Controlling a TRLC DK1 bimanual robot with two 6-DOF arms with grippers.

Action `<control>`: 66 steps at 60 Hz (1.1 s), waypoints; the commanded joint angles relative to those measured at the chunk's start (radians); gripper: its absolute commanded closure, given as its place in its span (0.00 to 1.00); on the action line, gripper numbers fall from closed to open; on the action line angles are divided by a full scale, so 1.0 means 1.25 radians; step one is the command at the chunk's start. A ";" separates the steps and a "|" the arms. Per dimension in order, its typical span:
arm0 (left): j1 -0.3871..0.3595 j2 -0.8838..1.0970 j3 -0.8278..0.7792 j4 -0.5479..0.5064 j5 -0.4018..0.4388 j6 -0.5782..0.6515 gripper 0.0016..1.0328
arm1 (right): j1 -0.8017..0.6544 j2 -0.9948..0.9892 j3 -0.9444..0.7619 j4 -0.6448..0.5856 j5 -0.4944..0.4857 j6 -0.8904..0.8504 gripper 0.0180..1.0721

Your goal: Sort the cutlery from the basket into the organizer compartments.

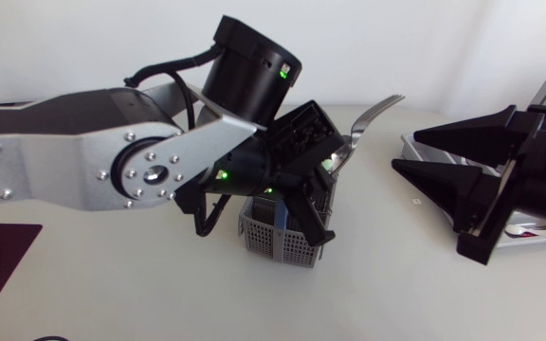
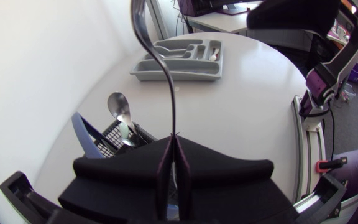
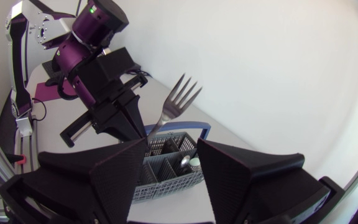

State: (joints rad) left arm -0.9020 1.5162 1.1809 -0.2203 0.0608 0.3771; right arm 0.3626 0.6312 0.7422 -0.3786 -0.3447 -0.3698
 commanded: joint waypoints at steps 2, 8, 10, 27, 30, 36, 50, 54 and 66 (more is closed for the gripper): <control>0.002 0.018 0.041 0.036 -0.030 -0.049 0.97 | 0.003 0.044 -0.023 0.030 -0.003 0.065 0.37; -0.001 0.023 0.052 0.051 -0.052 -0.060 0.97 | 0.019 0.074 -0.016 0.051 -0.002 0.088 0.37; -0.006 0.025 0.054 0.057 -0.063 -0.062 0.97 | 0.018 0.094 -0.006 0.054 -0.008 0.093 0.37; -0.018 0.054 0.070 0.090 -0.089 -0.071 0.97 | -0.013 0.217 0.075 0.083 -0.084 0.131 0.41; -0.020 0.057 0.070 0.093 -0.089 -0.072 0.97 | -0.015 0.229 0.082 0.089 -0.086 0.138 0.42; -0.020 0.067 0.071 0.108 -0.094 -0.073 0.97 | -0.029 0.277 0.101 0.116 -0.102 0.158 0.46; -0.015 0.073 0.075 0.128 -0.104 -0.078 0.97 | -0.050 0.314 0.117 0.146 -0.130 0.183 0.66; -0.015 0.074 0.075 0.130 -0.104 -0.081 0.97 | -0.050 0.317 0.119 0.148 -0.137 0.183 0.72; -0.017 0.076 0.078 0.133 -0.104 -0.083 0.97 | -0.052 0.323 0.125 0.148 -0.153 0.185 0.88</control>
State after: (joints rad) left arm -0.9211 1.5917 1.2388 -0.0753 -0.0620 0.3058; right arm 0.3046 1.0225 0.8757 -0.2047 -0.5240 -0.1600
